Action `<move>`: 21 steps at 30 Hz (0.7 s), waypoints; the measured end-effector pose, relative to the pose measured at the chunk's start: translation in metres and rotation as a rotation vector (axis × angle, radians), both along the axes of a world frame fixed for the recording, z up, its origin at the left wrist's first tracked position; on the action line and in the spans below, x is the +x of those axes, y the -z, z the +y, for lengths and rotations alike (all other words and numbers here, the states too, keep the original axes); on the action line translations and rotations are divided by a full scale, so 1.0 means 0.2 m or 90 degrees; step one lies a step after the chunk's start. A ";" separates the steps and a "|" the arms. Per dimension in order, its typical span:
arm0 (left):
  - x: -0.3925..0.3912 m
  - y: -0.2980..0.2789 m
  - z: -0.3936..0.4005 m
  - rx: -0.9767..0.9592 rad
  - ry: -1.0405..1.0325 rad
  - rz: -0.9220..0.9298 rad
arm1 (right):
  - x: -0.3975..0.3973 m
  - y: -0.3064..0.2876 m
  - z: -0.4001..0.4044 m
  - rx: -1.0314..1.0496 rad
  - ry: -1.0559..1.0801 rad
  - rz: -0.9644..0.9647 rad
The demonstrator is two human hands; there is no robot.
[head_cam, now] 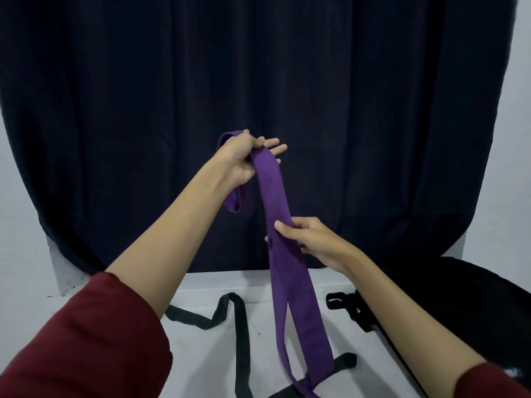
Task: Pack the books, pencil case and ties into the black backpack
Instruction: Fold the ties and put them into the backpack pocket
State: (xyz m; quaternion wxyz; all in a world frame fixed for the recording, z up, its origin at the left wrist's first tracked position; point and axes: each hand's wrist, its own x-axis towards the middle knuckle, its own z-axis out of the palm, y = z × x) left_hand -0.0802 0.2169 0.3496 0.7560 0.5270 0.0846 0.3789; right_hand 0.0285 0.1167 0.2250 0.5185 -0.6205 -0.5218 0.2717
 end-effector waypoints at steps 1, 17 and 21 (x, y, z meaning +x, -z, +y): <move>0.00 -0.01 0.00 0.009 -0.001 -0.005 | -0.02 -0.02 0.01 0.026 0.000 0.032; -0.02 0.41 -0.11 0.022 0.227 0.148 | -0.02 -0.37 0.04 0.039 0.133 -0.028; 0.00 0.39 -0.09 -0.109 0.205 0.057 | 0.03 -0.28 0.02 0.066 0.227 -0.022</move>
